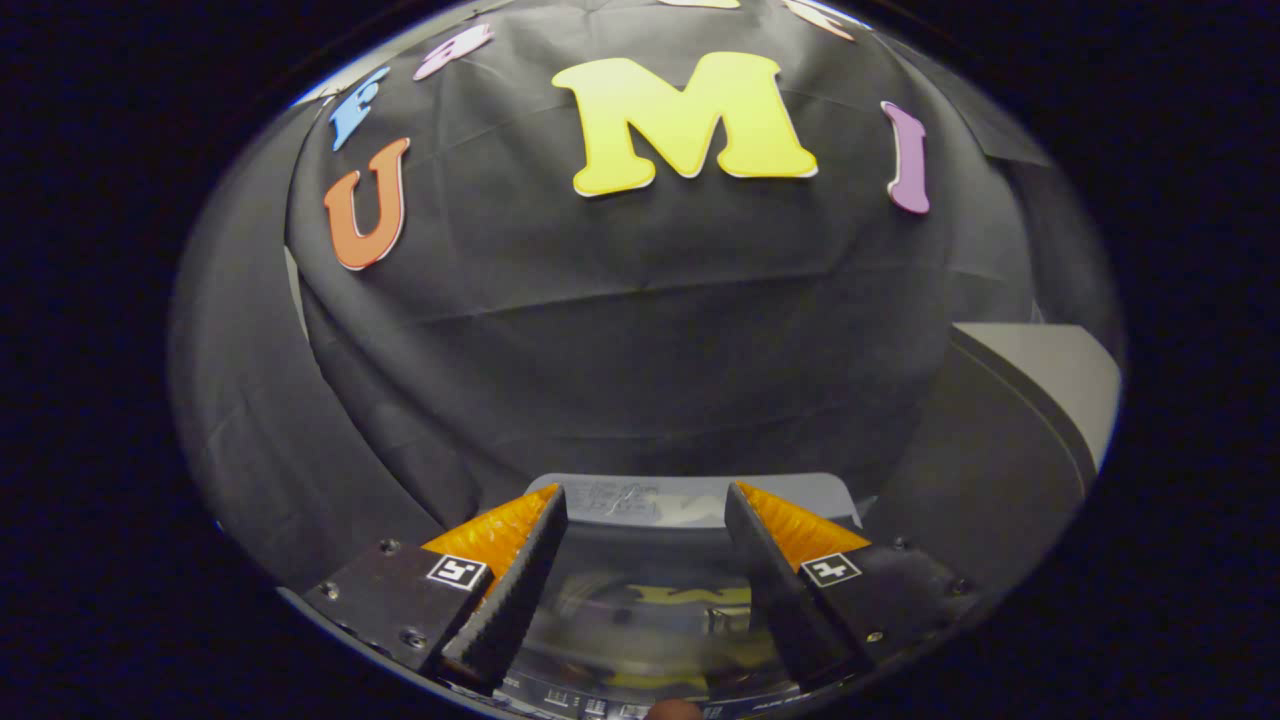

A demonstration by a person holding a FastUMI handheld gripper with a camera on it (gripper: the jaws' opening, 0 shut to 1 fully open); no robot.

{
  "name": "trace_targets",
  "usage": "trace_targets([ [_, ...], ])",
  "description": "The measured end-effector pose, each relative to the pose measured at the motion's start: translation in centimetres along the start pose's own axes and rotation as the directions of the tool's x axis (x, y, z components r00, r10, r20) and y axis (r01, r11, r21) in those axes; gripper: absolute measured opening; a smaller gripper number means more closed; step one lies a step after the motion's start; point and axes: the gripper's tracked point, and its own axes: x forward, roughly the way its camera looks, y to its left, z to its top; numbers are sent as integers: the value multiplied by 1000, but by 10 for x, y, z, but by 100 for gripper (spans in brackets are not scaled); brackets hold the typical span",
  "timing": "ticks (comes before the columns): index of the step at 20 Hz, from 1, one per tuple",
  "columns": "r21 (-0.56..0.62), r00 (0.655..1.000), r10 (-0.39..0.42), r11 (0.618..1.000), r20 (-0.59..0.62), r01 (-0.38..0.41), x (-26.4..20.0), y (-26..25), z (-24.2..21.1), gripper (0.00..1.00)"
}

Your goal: Put the clothes into the washing machine and then close the washing machine lid.

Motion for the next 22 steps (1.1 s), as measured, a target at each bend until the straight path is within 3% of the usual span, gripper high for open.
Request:
trace_targets([
  [6, -94, 996, 66, 994, 67, -60, -54, 23, 2, 99],
  [9, -125, 982, 106, 988, 158, -87, -118, 24, 21, 99],
  [12, -145, 957, 112, 987, 267, -75, -210, 6, 33, 99],
  [16, -111, 926, 38, 994, 375, 4, -343, -44, 21, 99],
  [22, 18, 909, -133, 990, 396, 137, -512, -141, -35, 99],
])
